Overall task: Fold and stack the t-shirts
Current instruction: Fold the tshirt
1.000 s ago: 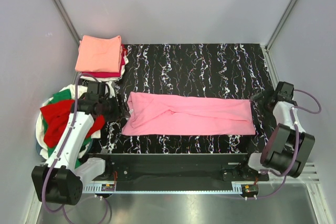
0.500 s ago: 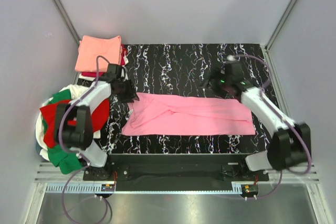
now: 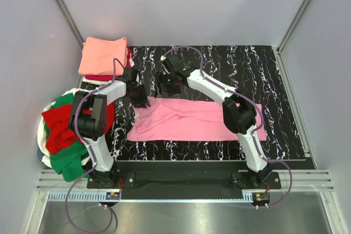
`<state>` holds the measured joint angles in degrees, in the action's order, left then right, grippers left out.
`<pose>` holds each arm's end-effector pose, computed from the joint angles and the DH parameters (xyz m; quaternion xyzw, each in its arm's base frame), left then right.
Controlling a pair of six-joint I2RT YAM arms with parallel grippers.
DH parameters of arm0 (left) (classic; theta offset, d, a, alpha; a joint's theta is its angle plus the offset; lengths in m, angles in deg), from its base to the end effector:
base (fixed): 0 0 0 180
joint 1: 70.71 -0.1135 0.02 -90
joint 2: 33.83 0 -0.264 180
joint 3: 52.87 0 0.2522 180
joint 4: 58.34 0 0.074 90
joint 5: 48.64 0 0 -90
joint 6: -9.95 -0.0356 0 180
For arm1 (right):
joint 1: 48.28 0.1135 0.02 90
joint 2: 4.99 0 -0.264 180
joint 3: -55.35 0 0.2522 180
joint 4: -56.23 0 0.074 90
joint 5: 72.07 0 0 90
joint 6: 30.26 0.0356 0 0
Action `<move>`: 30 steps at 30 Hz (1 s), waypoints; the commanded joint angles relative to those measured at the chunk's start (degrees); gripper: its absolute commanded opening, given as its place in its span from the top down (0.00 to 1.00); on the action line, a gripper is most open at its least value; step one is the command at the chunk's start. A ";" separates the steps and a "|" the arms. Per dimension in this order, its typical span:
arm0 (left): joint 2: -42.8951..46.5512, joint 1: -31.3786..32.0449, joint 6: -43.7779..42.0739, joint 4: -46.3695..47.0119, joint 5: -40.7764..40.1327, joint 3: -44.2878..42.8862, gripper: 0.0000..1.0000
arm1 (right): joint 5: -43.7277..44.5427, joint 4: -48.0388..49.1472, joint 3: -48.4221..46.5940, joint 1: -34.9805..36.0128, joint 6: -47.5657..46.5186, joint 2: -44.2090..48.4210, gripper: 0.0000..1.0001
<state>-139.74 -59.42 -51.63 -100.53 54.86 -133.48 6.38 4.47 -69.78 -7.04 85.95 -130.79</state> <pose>0.3533 -0.0790 0.1593 -0.1224 0.9665 -0.1743 0.1431 0.3660 0.3304 0.2384 -0.1553 0.9296 0.2571 0.2136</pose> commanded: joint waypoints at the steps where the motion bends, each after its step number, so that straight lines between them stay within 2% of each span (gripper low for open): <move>1: -1.93 -0.56 0.49 0.21 -3.57 -0.92 0.66 | -0.75 -6.92 -6.13 1.92 -3.45 -4.89 0.27; 7: -2.81 -1.62 0.93 0.30 -3.48 0.05 0.66 | -0.05 -5.60 -6.23 2.71 -4.24 -8.23 0.28; 14: -2.90 -1.62 0.84 0.30 -2.95 0.14 0.66 | -0.49 -5.07 -7.80 2.97 -4.51 -10.52 0.37; 17: -2.99 -1.71 0.67 0.21 -3.12 0.14 0.66 | 0.38 -5.07 -8.16 3.41 -4.68 -10.35 0.46; 21: -3.16 -1.71 0.67 -0.05 -3.21 0.14 0.67 | 1.36 -5.51 -7.72 3.94 -5.47 -9.47 0.68; 22: -3.16 -1.71 0.67 -0.05 -3.13 -0.03 0.67 | 1.44 -5.42 -7.37 4.03 -5.48 -9.38 0.77; 24: -3.25 -1.80 0.75 -0.05 -3.04 -0.12 0.67 | 1.36 -5.33 -6.15 4.12 -6.09 -8.68 0.86; 25: -3.25 -1.80 0.75 -0.23 -2.95 -0.38 0.67 | 1.36 -5.33 -5.62 4.21 -6.26 -8.33 0.94; 27: -3.17 -1.88 0.75 -0.49 -2.95 -0.56 0.67 | 1.27 -5.24 -3.69 4.21 -6.62 -7.19 1.00; 30: -3.17 -2.06 0.75 -1.02 -3.04 -1.09 0.67 | 1.88 -4.54 -0.09 4.73 -7.67 -3.76 1.00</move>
<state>-140.44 -60.65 -49.97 -100.90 55.45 -133.94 6.93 -0.25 -72.47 -3.33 80.12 -140.32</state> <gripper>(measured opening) 0.328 0.019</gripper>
